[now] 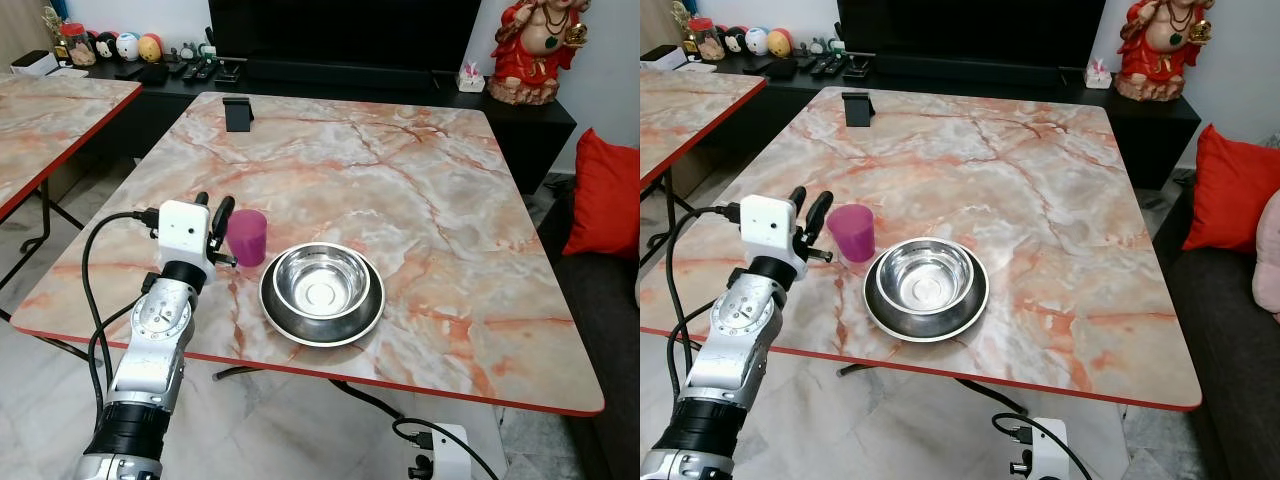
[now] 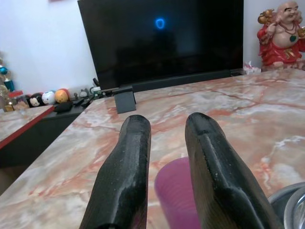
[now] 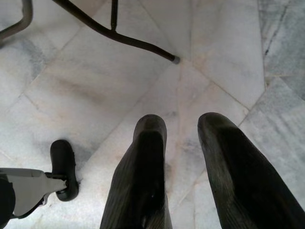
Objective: Setting the table
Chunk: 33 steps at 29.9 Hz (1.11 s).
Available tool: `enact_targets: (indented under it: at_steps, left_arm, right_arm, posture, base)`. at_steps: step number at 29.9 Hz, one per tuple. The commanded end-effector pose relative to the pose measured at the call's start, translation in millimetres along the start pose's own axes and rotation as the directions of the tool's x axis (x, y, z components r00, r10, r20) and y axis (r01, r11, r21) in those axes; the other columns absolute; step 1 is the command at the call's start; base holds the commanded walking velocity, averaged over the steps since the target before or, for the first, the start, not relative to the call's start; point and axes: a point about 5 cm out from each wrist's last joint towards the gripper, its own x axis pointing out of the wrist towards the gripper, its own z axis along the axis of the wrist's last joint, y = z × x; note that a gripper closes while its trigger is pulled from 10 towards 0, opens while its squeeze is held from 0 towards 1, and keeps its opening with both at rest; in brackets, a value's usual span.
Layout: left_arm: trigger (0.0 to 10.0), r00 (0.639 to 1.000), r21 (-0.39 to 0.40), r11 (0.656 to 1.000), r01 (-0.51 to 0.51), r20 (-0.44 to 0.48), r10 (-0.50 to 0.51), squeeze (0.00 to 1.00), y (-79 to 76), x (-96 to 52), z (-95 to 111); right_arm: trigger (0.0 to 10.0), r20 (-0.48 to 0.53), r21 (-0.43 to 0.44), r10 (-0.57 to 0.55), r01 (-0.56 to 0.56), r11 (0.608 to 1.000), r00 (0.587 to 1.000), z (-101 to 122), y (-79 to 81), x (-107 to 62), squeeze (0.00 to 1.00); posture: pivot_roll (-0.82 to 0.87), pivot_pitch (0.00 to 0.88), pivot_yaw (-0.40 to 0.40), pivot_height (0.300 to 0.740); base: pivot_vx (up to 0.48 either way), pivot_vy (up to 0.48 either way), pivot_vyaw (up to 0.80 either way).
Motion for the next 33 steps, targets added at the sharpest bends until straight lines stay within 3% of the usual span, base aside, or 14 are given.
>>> enact_targets:
  at_steps: [1, 21, 30, 33]
  left_arm:
    - [10.0, 1.000, 0.014, 1.000, -0.001, 0.026, 0.001, 0.00, 0.5, 1.6, 5]
    - [10.0, 0.998, -0.015, 0.999, -0.033, 0.054, 0.034, 0.00, 2.1, 6.1, 13]
    - [10.0, 0.995, -0.003, 0.996, -0.094, 0.040, 0.094, 0.00, 10.9, -0.2, 10]
    - [10.0, 0.989, 0.003, 0.989, -0.145, 0.037, 0.145, 0.00, 20.1, -4.6, 9]
  right_arm:
    - [10.0, -0.002, 0.014, -0.005, 0.005, 1.000, 1.000, -2, 1.1, -0.7, 0.00]
    - [10.0, -0.002, 0.020, 0.003, -0.003, 1.000, 1.000, -4, 2.5, -1.3, 0.00]
    - [10.0, 0.001, 0.022, 0.005, -0.005, 1.000, 1.000, -2, 2.5, -0.7, 0.00]
    - [10.0, 0.002, 0.020, 0.006, -0.006, 1.000, 1.000, -1, 2.2, -0.6, 0.00]
  posture:
    - [0.00, 0.000, 0.001, 0.740]
    - [0.03, 0.000, -0.001, 0.740]
    - [0.03, 0.000, -0.007, 0.740]
    - [0.03, 0.000, -0.008, 0.740]
  base:
    - [0.000, 0.341, 0.00]
    - [0.000, 0.335, 0.00]
    - [0.000, 0.336, 0.00]
    - [0.000, 0.335, 0.00]
